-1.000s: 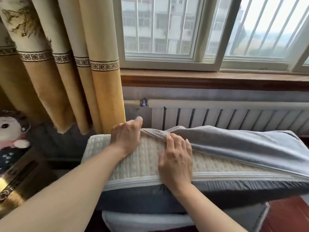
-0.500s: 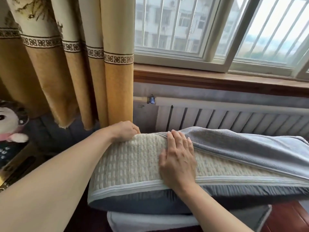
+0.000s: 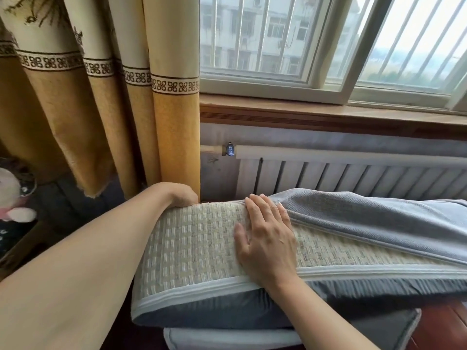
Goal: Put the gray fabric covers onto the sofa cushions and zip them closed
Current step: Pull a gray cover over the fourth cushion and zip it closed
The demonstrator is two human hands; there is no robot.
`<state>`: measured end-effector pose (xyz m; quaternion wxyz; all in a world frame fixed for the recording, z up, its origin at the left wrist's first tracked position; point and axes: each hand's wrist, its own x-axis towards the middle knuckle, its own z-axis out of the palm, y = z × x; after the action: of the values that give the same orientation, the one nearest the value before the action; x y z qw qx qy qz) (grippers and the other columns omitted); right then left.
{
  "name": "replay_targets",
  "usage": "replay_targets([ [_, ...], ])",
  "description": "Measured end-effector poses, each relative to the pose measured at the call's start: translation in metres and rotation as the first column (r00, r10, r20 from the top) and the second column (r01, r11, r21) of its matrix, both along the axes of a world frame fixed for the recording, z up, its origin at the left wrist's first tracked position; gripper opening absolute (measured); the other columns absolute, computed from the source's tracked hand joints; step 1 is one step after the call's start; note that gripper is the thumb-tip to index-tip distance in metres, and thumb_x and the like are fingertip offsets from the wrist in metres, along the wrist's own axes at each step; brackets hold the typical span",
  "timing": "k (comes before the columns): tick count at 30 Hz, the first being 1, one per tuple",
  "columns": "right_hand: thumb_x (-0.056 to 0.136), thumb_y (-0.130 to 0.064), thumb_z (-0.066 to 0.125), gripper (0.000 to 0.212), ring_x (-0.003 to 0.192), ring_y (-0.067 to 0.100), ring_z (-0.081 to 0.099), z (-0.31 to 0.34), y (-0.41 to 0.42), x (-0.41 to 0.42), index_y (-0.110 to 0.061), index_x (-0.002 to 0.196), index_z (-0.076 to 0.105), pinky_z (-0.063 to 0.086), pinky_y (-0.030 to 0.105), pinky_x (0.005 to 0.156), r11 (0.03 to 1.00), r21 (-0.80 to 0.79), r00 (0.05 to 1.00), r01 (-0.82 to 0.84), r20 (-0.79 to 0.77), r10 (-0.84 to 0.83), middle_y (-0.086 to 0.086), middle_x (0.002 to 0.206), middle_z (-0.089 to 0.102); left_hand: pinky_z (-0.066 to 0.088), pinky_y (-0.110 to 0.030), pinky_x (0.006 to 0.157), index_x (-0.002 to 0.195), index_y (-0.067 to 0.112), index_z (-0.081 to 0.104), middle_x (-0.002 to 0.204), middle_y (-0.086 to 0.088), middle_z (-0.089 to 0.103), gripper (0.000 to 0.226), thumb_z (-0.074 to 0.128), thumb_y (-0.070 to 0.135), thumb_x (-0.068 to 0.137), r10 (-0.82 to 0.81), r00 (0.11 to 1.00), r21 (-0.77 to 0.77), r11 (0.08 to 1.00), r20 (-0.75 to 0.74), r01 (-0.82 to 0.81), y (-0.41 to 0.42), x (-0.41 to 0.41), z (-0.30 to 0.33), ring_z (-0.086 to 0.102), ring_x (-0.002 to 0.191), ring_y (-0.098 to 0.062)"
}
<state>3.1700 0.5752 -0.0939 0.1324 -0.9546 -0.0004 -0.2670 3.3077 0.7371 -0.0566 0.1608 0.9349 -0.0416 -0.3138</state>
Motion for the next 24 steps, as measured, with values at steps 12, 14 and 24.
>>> replay_targets([
  [12, 0.082, -0.039, 0.046, 0.048, 0.123, 0.017, 0.050, -0.007, -0.011, 0.017, -0.013, 0.119, 0.061, 0.028, 0.037, 0.111, 0.985, 0.108, 0.982, -0.132, 0.148, 0.115, 0.002, 0.129, 0.059, 0.033, -0.030, 0.059, 0.055, 0.016, 0.041, 0.055, -0.002, 0.040, 0.042, 0.054, 0.027, 0.094, 0.393, 0.898, -0.760, 0.640, 0.197, -0.113, 0.041, -0.018, -0.033, 0.037, 0.053, -0.017],
  [14, 0.079, -0.040, 0.048, 0.045, 0.117, 0.018, 0.052, -0.007, -0.012, 0.019, -0.014, 0.113, 0.063, 0.031, 0.038, 0.109, 0.983, 0.110, 0.977, -0.150, 0.166, 0.131, 0.001, 0.122, 0.061, 0.031, -0.031, 0.057, 0.049, 0.016, 0.035, 0.050, -0.001, 0.037, 0.052, 0.052, 0.034, 0.094, 0.443, 0.751, -0.652, 0.758, 0.489, -0.022, 0.037, -0.023, -0.037, 0.036, 0.051, -0.019],
  [24, 0.061, -0.022, 0.047, 0.005, 0.070, 0.027, 0.050, 0.005, -0.012, 0.040, -0.019, 0.064, 0.045, 0.026, 0.031, 0.071, 0.993, -0.017, 0.949, -0.116, 0.295, 0.116, 0.002, 0.071, 0.050, 0.029, -0.030, 0.044, 0.049, 0.022, 0.020, 0.040, 0.000, 0.028, 0.060, 0.029, 0.067, 0.088, 0.319, 0.321, -0.376, 0.917, 0.892, 0.133, 0.033, -0.129, -0.050, 0.044, 0.044, -0.035],
])
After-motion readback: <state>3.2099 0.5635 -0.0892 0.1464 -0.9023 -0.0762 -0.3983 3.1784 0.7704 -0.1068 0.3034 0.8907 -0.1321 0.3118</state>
